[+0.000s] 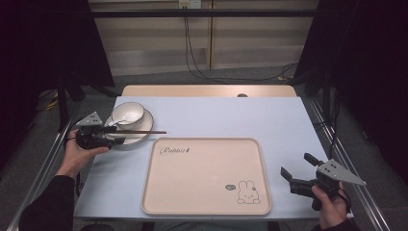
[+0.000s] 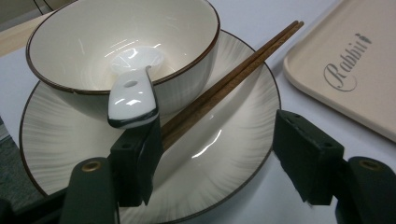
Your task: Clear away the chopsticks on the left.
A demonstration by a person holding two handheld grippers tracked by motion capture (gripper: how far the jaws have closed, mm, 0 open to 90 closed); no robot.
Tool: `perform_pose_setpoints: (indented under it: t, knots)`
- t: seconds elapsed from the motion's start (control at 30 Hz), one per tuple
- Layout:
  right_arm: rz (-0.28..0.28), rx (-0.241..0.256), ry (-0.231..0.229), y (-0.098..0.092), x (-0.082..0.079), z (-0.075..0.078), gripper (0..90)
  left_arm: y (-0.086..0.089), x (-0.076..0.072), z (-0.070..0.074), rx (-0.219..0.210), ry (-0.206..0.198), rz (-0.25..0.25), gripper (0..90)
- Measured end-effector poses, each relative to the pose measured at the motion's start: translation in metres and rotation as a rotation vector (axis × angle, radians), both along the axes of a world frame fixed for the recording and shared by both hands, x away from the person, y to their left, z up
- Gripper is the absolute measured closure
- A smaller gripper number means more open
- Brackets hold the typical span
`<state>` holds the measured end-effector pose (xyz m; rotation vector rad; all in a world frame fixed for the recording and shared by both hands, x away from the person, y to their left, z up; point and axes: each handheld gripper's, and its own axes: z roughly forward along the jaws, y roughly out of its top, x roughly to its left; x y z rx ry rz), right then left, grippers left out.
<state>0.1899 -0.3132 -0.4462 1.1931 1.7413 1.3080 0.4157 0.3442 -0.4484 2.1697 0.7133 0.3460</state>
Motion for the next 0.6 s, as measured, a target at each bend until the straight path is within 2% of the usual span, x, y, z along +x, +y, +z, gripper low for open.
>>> perform_pose_setpoints:
  t: [0.07, 0.13, 0.23, 0.3, 0.5, 0.53, 0.6]
  knots:
    - [0.001, 0.002, 0.002, -0.0008, 0.0, -0.0001, 2.4, -0.0006, 0.0026, -0.0008, -0.001, -0.016, -0.004, 36.7]
    - [0.003, 0.002, 0.002, -0.0006, 0.0001, -0.0001, 2.4, -0.001, 0.004, -0.0021, -0.001, -0.014, -0.011, 40.4]
    - [0.004, 0.003, 0.001, -0.0008, 0.0, -0.0001, 2.4, -0.0031, 0.0045, -0.0043, 0.033, -0.029, -0.019, 43.1]
    - [0.003, 0.002, -0.001, -0.001, -0.0001, -0.0002, 2.4, -0.0022, 0.0058, -0.0045, 0.026, -0.035, -0.021, 44.9]
    - [0.005, 0.006, 0.005, -0.0004, 0.0, -0.0001, 2.4, -0.0021, 0.006, -0.0043, 0.054, -0.056, -0.029, 47.7]
    - [0.005, 0.004, 0.002, -0.0005, 0.0001, -0.0002, 2.4, -0.0019, 0.0058, -0.0041, 0.059, -0.057, -0.017, 47.4]
    - [0.005, 0.003, 0.001, -0.0007, 0.0, -0.0001, 2.4, -0.0001, 0.0062, -0.0051, 0.047, -0.06, -0.01, 44.3]
